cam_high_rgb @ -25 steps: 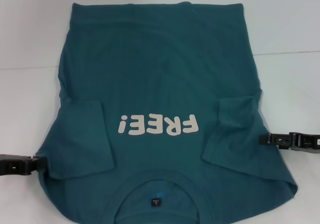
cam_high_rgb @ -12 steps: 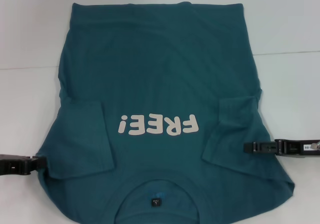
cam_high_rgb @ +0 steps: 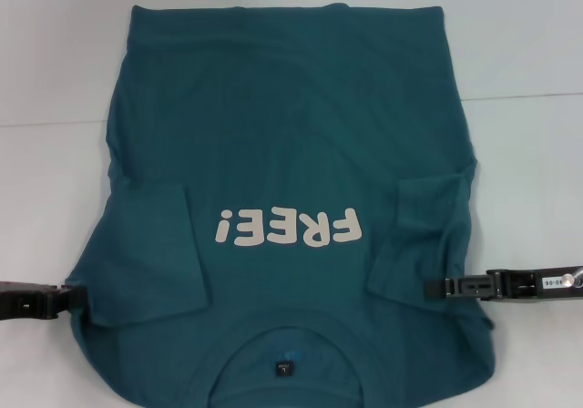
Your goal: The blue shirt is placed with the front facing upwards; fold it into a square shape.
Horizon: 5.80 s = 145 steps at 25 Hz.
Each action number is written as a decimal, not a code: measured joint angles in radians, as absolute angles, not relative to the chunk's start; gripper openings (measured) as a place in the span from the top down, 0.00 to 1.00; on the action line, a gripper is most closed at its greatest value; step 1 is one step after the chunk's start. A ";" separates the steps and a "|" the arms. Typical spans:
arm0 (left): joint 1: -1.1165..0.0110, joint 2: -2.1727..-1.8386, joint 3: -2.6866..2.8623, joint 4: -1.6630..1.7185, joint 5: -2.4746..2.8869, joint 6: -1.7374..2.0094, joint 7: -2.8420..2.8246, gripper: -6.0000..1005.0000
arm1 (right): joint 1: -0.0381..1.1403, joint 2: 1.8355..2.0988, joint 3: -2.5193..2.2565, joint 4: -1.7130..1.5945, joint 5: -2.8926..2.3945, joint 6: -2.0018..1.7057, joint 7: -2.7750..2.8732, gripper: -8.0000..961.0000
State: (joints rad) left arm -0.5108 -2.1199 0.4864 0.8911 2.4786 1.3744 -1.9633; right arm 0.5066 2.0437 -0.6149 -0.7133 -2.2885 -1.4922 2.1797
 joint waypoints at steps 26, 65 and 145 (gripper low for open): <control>-0.512 -2.121 0.486 0.891 2.479 1.375 -1.963 0.95 | 0.446 2.034 -0.605 -0.709 -2.296 -1.612 2.211 0.08; -0.521 -2.111 0.486 0.911 2.479 1.443 -2.022 0.94 | 0.342 1.994 -0.471 -0.708 -2.315 -1.582 2.144 0.95; -0.531 -2.112 0.583 0.894 2.614 1.713 -2.288 0.25 | 0.259 1.936 -0.259 -0.747 -2.319 -1.682 2.020 0.95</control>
State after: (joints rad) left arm -0.5309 -2.1124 0.5833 0.8940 2.6138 1.7130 -2.2876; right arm 0.2595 1.9356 -0.2594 -0.7470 -2.3194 -1.6817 2.0205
